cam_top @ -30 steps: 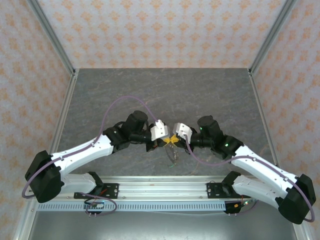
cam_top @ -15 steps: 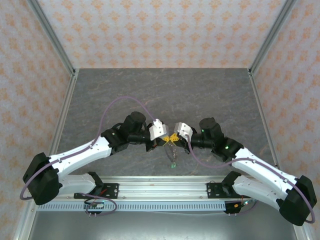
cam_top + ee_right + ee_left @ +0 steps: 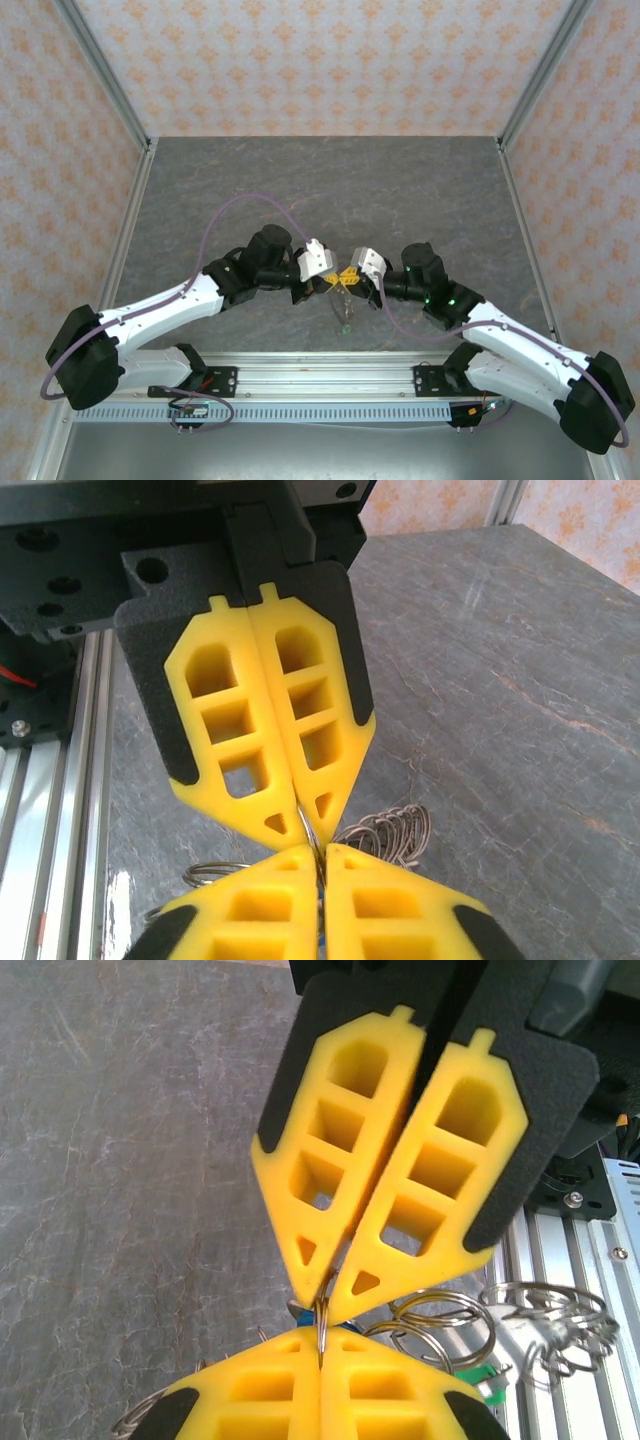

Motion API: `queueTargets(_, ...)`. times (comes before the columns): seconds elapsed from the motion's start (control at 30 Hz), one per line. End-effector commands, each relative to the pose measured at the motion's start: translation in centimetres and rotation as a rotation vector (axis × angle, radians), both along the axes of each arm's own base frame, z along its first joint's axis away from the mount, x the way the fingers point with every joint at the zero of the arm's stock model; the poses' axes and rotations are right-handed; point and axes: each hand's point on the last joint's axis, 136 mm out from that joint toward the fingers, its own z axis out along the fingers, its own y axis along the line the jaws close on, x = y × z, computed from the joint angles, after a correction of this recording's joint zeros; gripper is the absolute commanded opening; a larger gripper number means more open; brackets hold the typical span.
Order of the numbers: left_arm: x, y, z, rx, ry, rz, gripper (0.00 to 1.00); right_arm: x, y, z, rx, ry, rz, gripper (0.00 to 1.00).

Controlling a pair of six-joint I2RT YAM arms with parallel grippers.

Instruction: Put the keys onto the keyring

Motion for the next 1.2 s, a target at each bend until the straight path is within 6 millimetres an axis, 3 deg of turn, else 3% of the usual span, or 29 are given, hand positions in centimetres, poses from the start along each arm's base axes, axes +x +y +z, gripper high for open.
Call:
queueTargets(0.0, 0.2, -0.7, 2.3, -0.081, -0.064, -0.012, 0.0, -0.2, 0.4, 1.3, 0.076, -0.013, 0.014, 0.12)
queueTargets(0.5, -0.8, -1.0, 3.3, -0.137, -0.069, -0.06, 0.0, 0.2, 0.0, 0.0, 0.089, 0.0, -0.012, 0.15)
queueTargets(0.7, -1.3, -1.1, 3.8, -0.149, -0.058, -0.088, 0.0, 0.0, 0.2, -0.2, 0.093, 0.012, 0.002, 0.09)
queueTargets(0.77, -1.2, -1.1, 3.9, -0.15, -0.059, -0.084, 0.0, -0.1, 0.2, -0.1, 0.095, 0.013, 0.008, 0.03)
queueTargets(0.87, -0.8, -0.9, 3.5, -0.122, -0.058, -0.061, 0.0, -0.2, 0.2, 0.3, 0.089, 0.014, 0.013, 0.0)
queueTargets(0.93, -0.5, -0.6, 2.9, -0.083, -0.058, -0.047, 0.07, -0.3, 0.2, 0.7, 0.066, 0.018, 0.024, 0.0)
queueTargets(1.17, -0.1, -0.1, 0.1, 0.077, -0.038, -0.039, 0.1, -0.7, 0.5, 1.9, -0.013, 0.076, 0.065, 0.0)
